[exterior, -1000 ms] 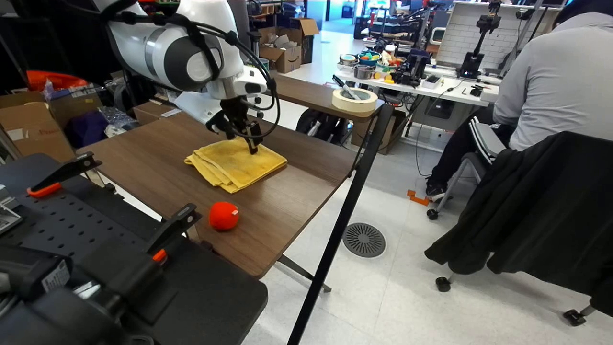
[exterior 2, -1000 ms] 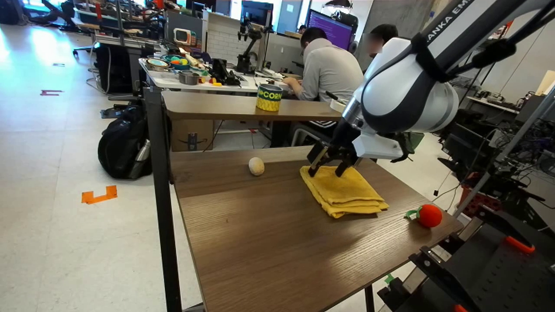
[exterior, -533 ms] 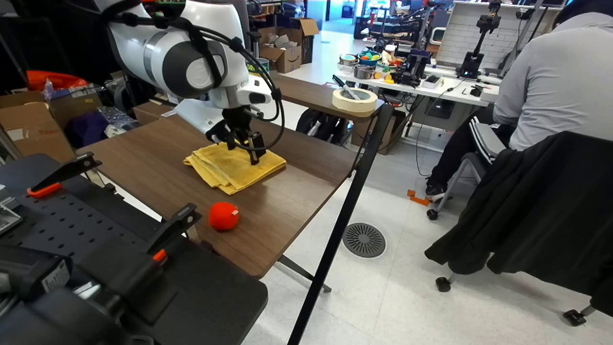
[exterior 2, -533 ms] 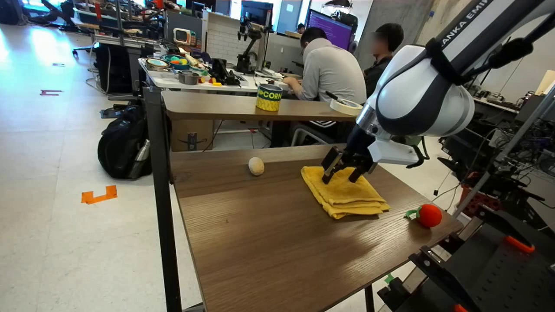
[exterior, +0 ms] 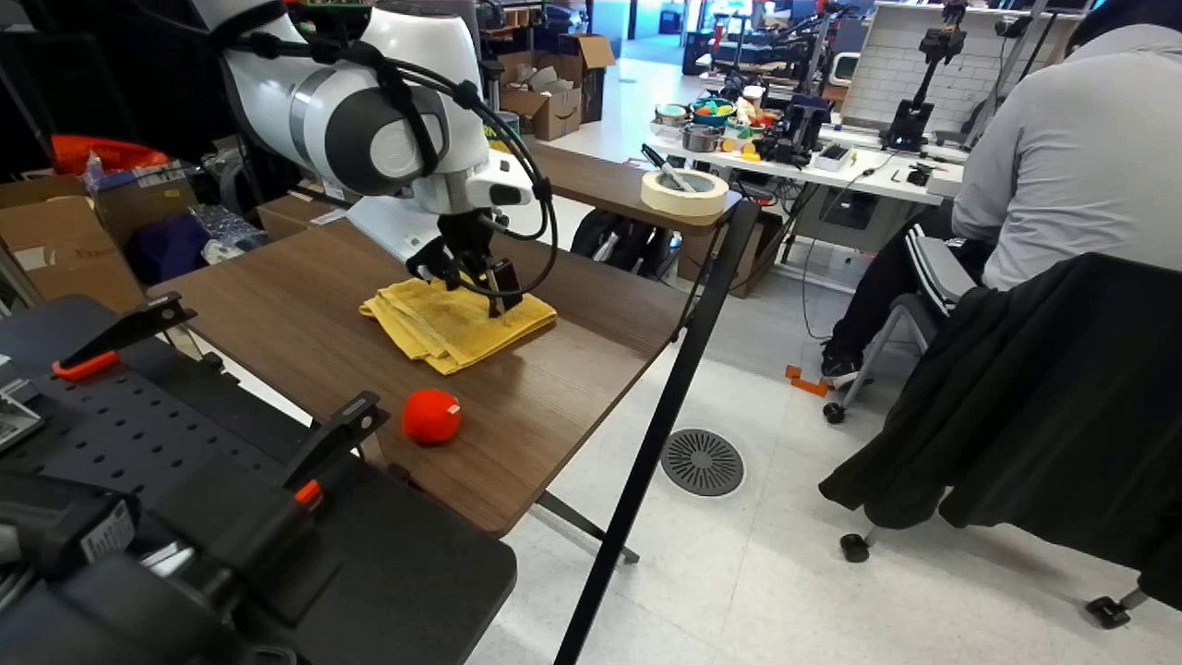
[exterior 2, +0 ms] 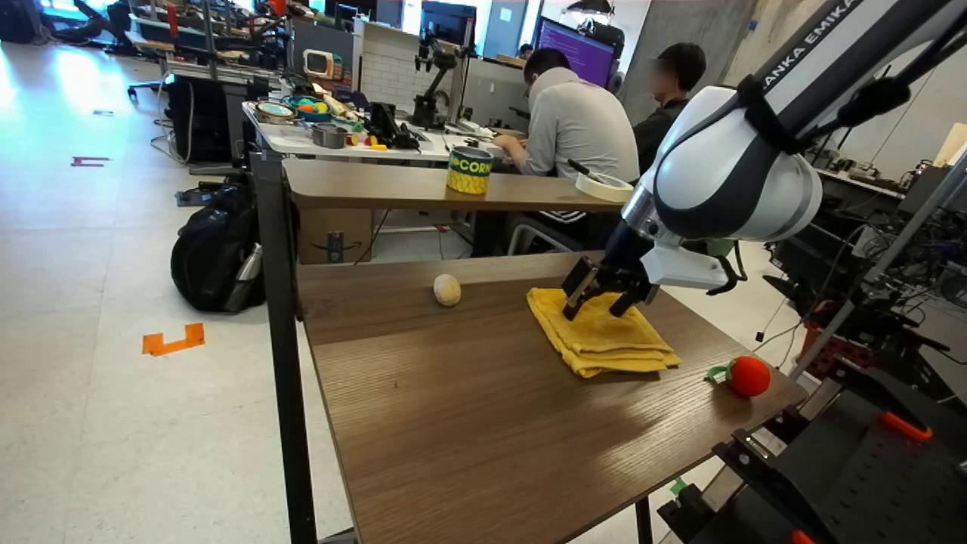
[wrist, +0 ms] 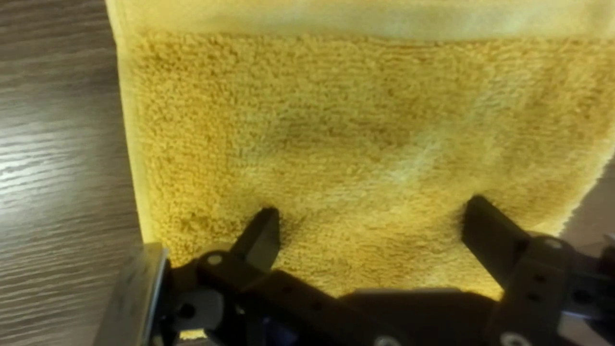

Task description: Move the potato to the left then use the towel to wipe the table.

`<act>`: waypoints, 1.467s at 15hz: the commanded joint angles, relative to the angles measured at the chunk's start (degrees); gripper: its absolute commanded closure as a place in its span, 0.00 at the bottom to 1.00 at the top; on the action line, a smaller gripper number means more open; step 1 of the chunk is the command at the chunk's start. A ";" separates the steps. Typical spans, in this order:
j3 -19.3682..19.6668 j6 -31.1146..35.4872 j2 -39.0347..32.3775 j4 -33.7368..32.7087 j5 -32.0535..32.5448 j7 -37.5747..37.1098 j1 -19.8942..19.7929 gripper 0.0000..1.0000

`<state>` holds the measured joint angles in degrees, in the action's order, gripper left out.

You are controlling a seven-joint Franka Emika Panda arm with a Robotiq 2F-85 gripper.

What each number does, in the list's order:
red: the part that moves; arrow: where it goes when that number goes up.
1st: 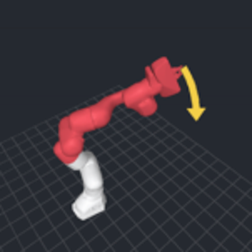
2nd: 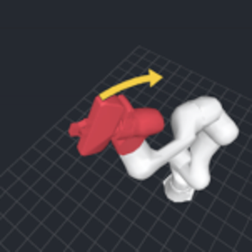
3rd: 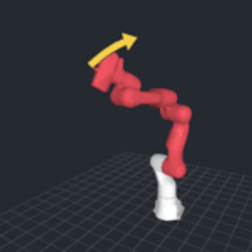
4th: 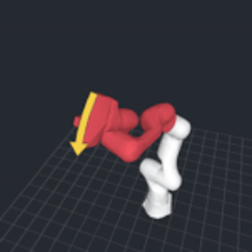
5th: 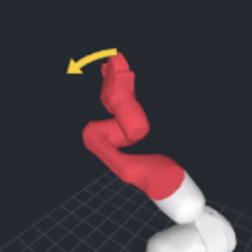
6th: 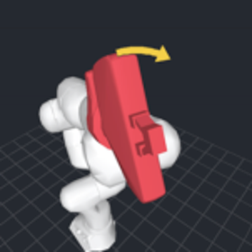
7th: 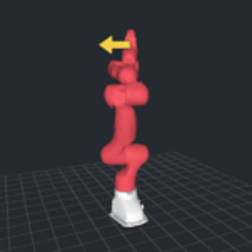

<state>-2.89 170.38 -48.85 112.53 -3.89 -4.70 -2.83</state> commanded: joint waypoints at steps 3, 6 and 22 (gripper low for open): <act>5.01 -5.78 -8.69 -10.64 -3.92 -3.79 -3.76 0.00; 4.22 -5.62 -11.29 -15.02 -8.23 -5.08 -8.50 0.00; 0.11 0.27 -9.69 -15.42 -12.49 -7.76 0.02 0.00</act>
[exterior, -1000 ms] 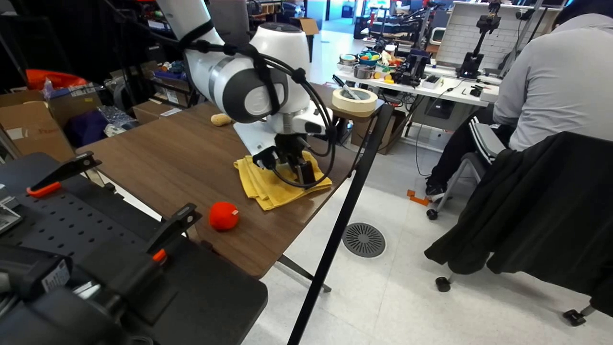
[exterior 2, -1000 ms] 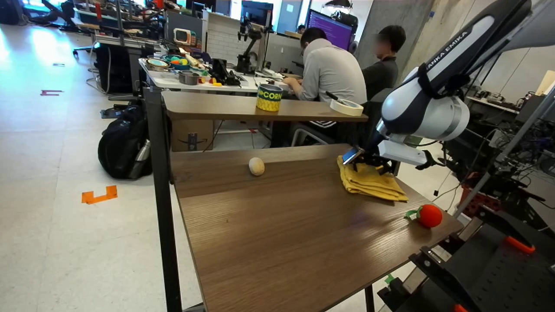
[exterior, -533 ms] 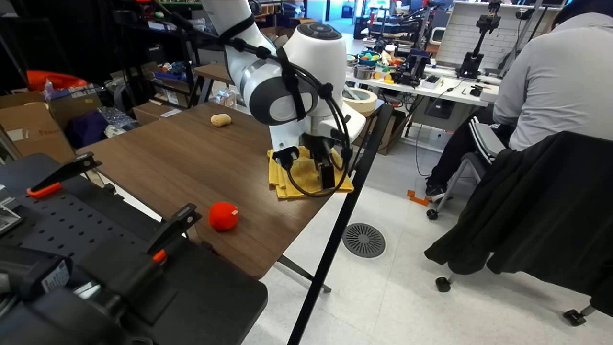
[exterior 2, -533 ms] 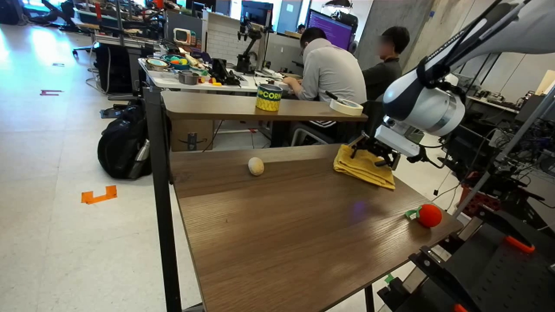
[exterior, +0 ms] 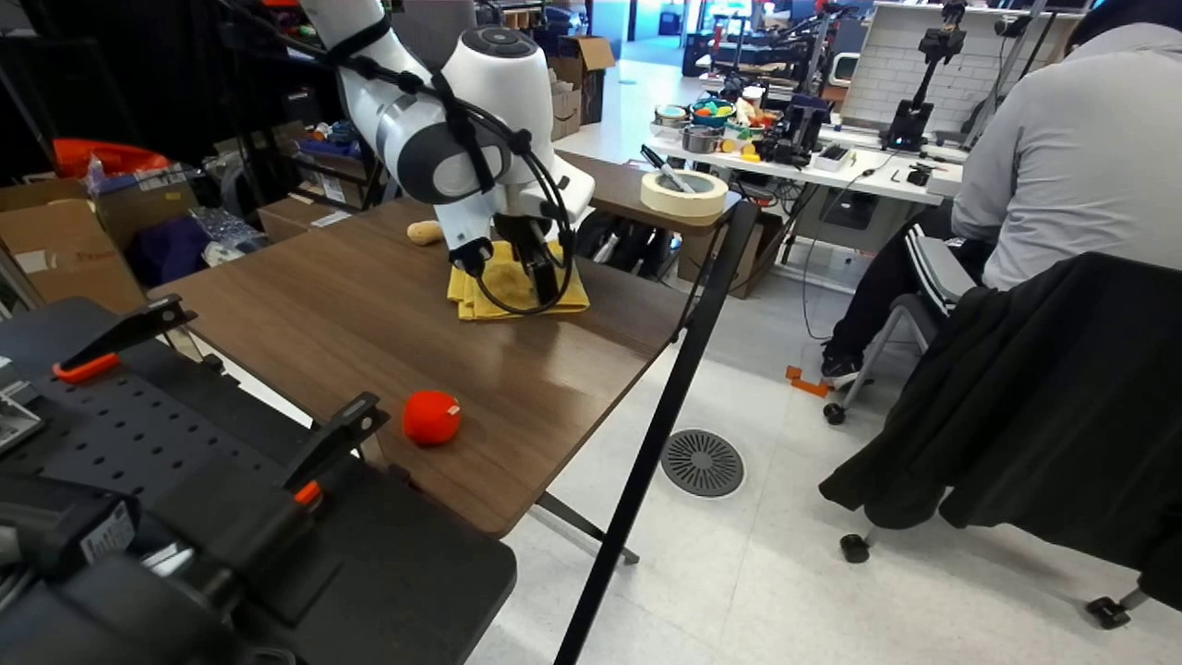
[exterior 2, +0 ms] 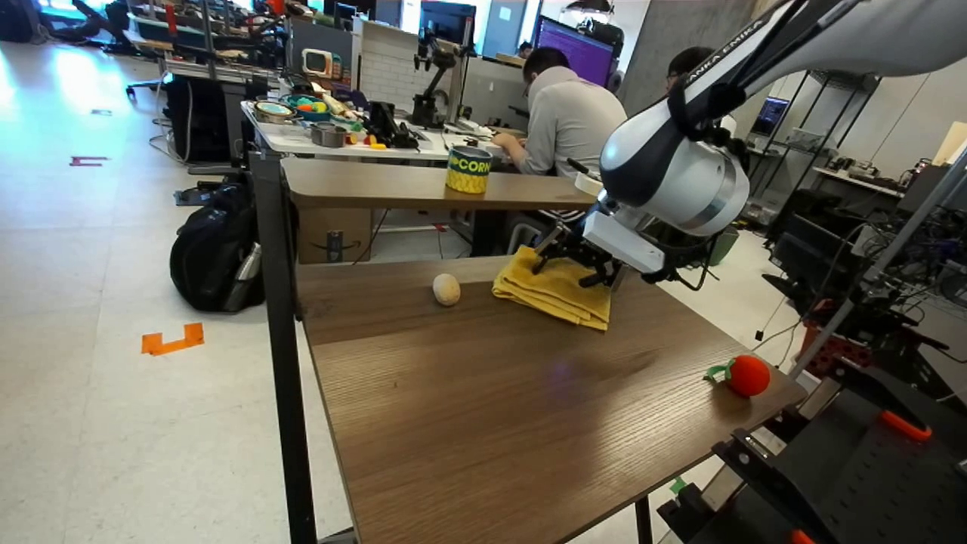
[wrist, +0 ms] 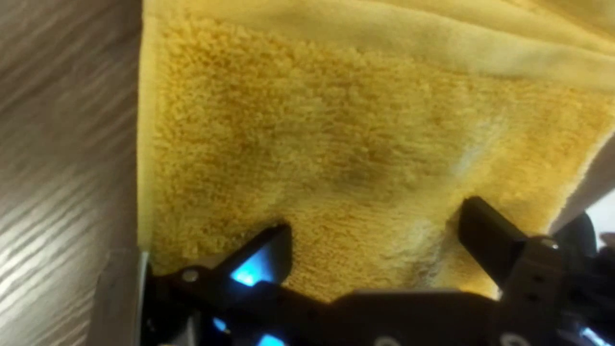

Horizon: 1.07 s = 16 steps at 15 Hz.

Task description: Move the potato to the left then use the towel to wipe the table.

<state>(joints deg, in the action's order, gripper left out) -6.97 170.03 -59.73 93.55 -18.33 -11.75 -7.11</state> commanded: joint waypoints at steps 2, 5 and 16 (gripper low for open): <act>8.30 -2.29 1.68 5.53 2.95 -2.02 6.82 0.00; 12.97 -4.85 4.33 11.41 4.66 -1.58 7.92 0.00; 27.75 -7.79 11.81 28.78 20.49 -3.66 16.90 0.00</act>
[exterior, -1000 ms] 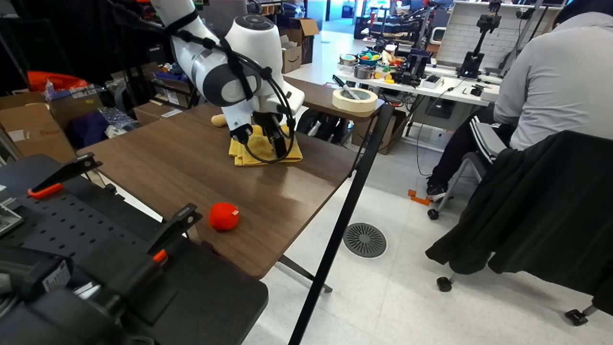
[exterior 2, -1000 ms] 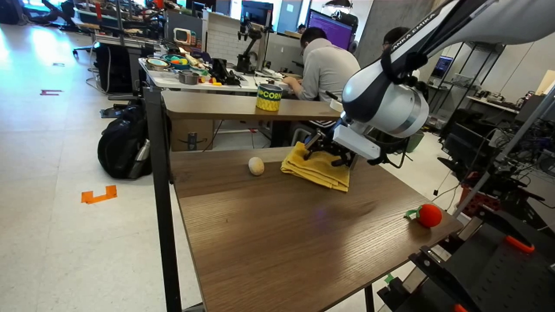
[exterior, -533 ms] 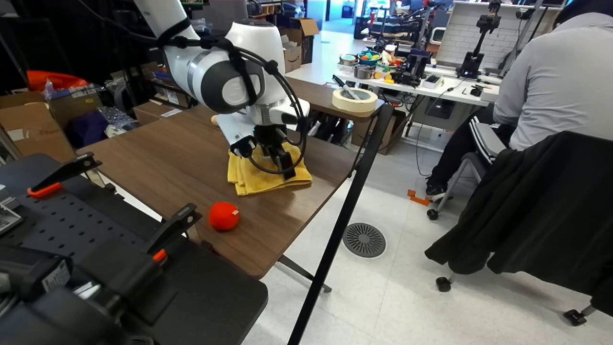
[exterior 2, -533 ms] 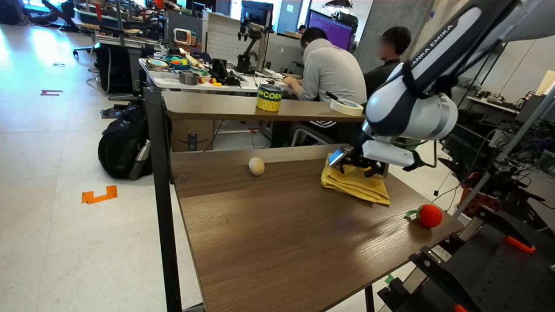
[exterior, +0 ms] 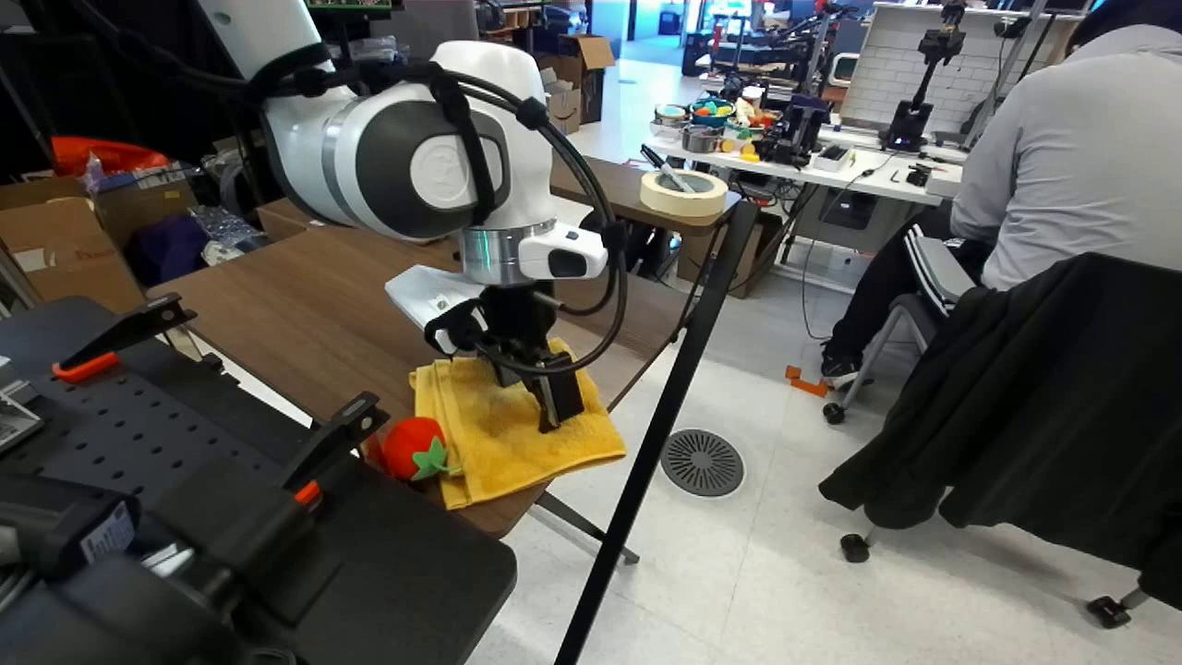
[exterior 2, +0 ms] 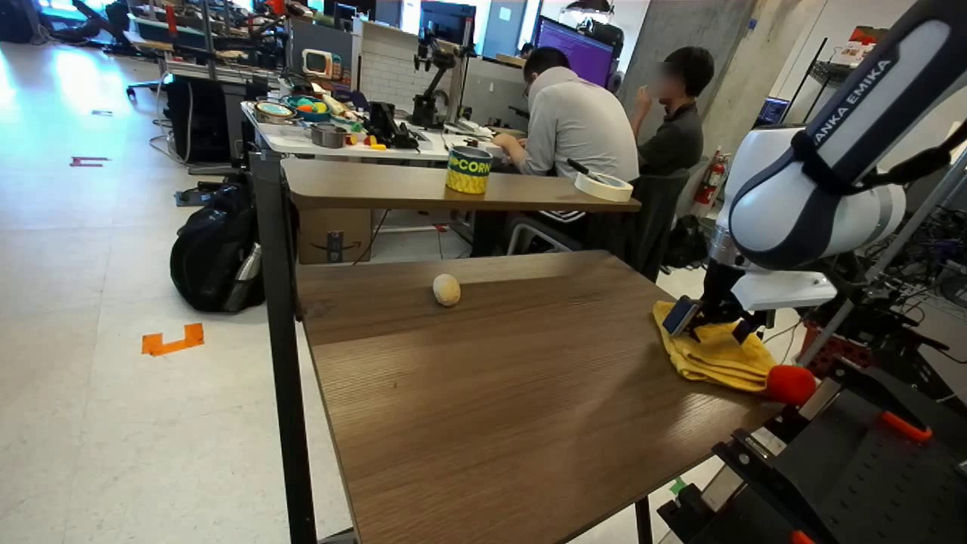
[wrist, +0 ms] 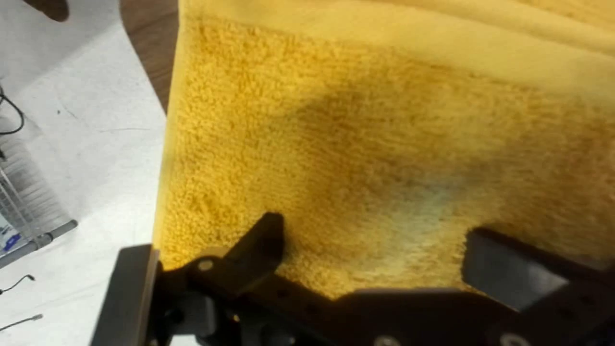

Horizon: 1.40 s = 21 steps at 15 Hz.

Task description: Move the potato to the left then use the towel to wipe the table.

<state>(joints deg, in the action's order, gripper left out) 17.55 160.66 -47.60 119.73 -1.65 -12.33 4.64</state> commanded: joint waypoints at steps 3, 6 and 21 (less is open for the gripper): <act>2.43 5.12 -0.44 3.57 5.80 -3.46 8.55 0.00; 1.54 13.83 -0.36 5.64 5.23 -4.60 12.90 0.00; -2.97 33.51 -3.23 -0.14 -8.07 -1.44 33.24 0.00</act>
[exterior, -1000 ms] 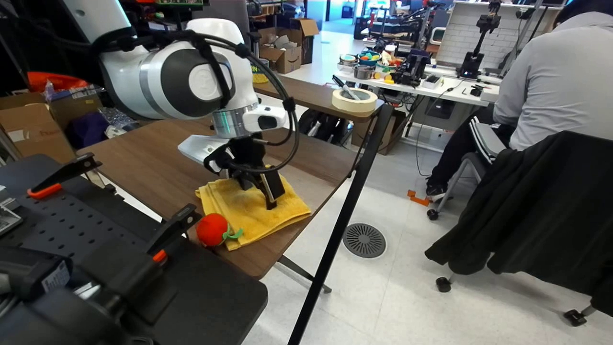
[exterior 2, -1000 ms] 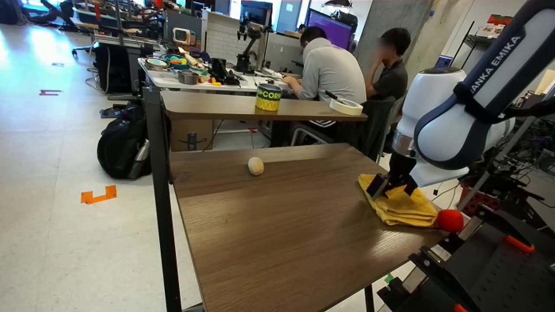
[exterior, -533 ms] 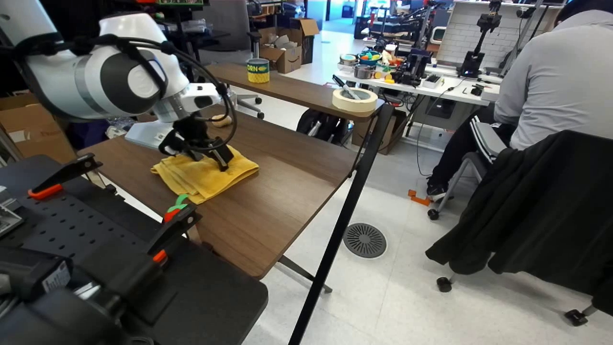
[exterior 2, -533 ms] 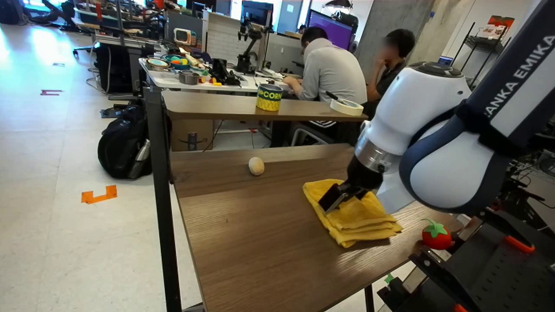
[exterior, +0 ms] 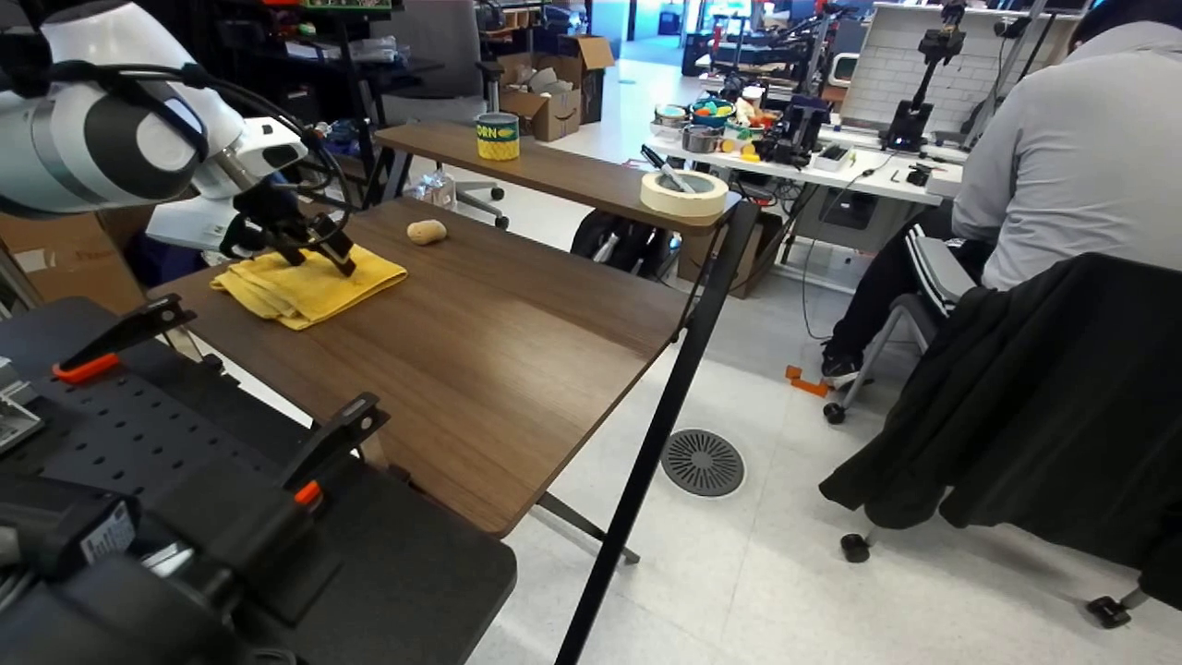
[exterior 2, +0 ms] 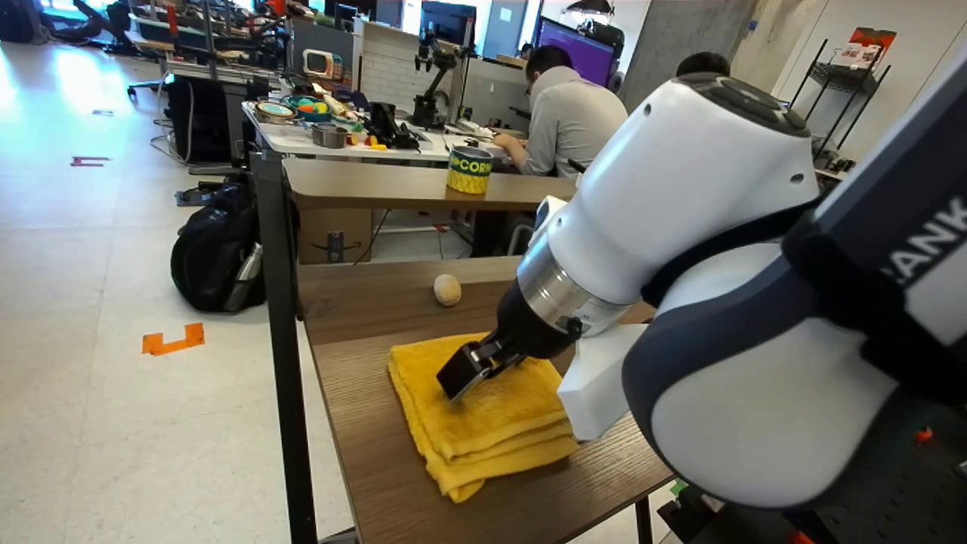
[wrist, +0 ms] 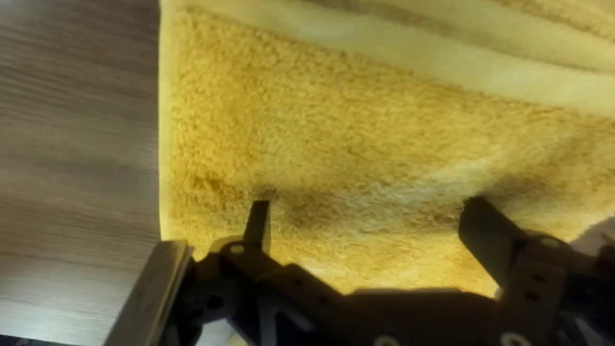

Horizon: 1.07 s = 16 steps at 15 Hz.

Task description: Move the potato to the left then use the towel to wipe the table.

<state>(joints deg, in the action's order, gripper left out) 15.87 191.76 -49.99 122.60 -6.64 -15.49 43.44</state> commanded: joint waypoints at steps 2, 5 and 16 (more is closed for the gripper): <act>-2.06 1.45 -0.63 -4.50 -4.96 1.37 -11.69 0.00; -3.60 -0.09 -0.94 -6.59 -6.23 0.83 -21.62 0.00; -8.39 -2.74 -0.08 -6.20 -4.12 4.20 -32.51 0.00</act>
<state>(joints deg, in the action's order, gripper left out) 7.71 189.01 -50.07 116.44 -10.24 -11.95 11.14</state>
